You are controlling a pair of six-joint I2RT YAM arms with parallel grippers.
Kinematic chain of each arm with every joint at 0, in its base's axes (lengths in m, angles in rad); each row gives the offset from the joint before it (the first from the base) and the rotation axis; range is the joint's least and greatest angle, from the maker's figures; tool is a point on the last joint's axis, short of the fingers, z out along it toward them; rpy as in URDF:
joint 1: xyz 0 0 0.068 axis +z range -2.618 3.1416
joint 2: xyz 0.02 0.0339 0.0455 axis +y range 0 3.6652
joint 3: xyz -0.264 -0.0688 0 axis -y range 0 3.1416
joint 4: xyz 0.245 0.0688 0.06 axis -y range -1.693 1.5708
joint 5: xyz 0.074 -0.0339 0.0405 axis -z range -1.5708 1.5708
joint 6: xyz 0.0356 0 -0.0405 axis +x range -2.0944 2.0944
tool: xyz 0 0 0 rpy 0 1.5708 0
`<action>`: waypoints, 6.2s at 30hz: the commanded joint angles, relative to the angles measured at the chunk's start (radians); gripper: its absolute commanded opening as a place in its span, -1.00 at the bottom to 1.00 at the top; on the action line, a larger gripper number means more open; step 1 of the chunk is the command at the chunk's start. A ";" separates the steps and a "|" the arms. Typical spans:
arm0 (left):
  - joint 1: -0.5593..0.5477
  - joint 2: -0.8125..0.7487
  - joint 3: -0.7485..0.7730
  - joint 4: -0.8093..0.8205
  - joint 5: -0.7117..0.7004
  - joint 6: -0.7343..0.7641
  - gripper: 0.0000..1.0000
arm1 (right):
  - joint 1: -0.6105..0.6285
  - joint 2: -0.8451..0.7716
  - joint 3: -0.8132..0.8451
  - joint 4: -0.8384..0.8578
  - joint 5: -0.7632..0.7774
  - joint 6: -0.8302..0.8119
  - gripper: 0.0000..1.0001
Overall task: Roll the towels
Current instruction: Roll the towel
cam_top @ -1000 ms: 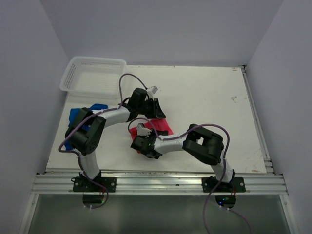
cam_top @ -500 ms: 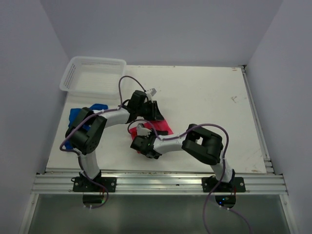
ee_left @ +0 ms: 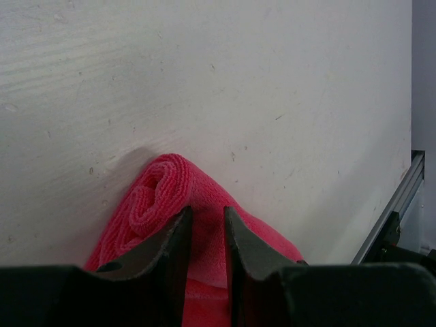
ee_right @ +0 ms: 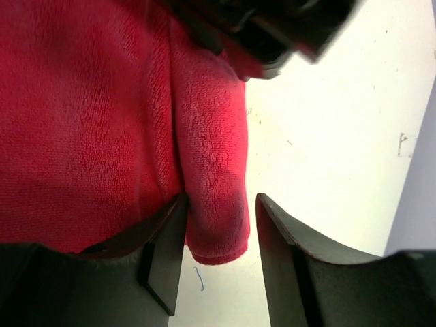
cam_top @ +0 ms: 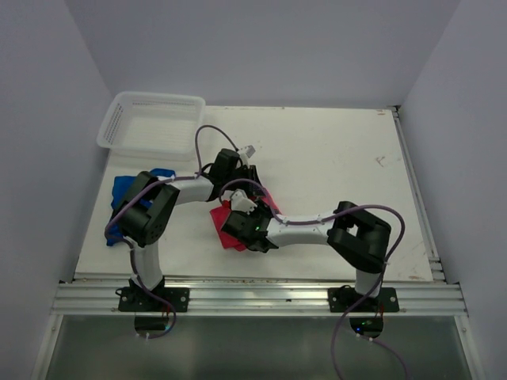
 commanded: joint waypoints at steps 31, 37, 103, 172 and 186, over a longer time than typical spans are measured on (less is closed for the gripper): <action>-0.007 -0.005 -0.016 -0.012 -0.057 0.014 -0.41 | -0.534 -0.360 -0.325 0.506 -1.084 0.425 0.14; -0.007 -0.016 -0.025 -0.017 -0.057 0.019 -0.41 | -0.568 -0.330 -0.360 0.520 -1.071 0.402 0.13; -0.028 -0.139 0.064 -0.054 -0.027 -0.024 -0.37 | 0.017 0.170 0.019 0.087 0.107 -0.124 -0.70; -0.082 0.014 -0.016 -0.072 -0.100 0.011 -0.39 | 0.014 -0.330 -0.316 0.363 0.015 -0.046 0.83; -0.082 0.005 -0.032 -0.057 -0.099 -0.002 -0.40 | -0.032 -0.516 -0.431 0.405 -0.043 0.076 0.82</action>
